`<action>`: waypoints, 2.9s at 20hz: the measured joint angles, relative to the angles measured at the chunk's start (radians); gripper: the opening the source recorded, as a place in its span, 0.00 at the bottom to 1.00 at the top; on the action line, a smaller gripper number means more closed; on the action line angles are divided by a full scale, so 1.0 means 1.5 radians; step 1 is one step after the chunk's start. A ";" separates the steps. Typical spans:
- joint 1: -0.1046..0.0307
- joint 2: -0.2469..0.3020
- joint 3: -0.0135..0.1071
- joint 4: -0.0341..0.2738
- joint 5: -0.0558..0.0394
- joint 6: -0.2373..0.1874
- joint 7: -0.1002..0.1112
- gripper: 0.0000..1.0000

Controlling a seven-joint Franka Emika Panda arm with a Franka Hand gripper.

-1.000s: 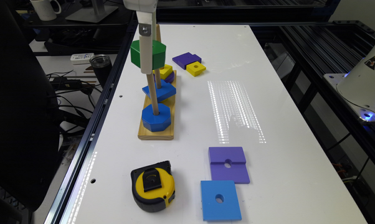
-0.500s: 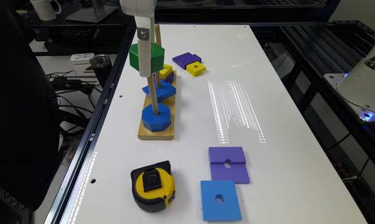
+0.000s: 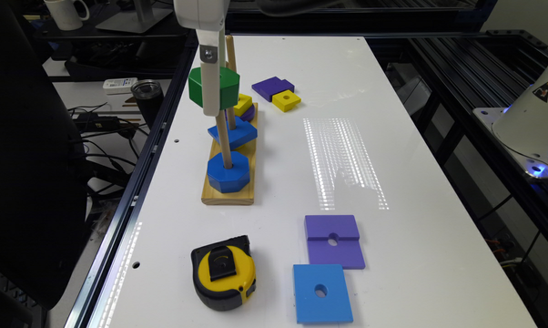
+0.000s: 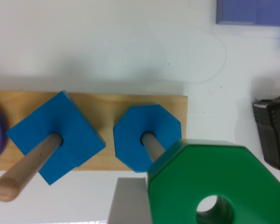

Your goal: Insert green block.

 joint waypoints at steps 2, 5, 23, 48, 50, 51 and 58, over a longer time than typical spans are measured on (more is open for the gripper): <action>0.000 0.000 0.000 0.000 0.0000 0.000 0.000 0.00; 0.000 0.000 0.000 0.000 0.0000 0.000 0.000 0.00; 0.000 0.002 0.000 0.001 -0.0004 0.000 0.000 0.00; -0.003 0.004 -0.004 0.002 -0.0021 0.001 -0.003 0.00; -0.004 0.007 -0.005 0.002 -0.0023 0.003 -0.005 0.00; -0.004 0.009 -0.005 0.002 -0.0025 0.005 -0.006 0.00; -0.003 0.021 -0.004 0.002 -0.0042 0.017 -0.006 0.00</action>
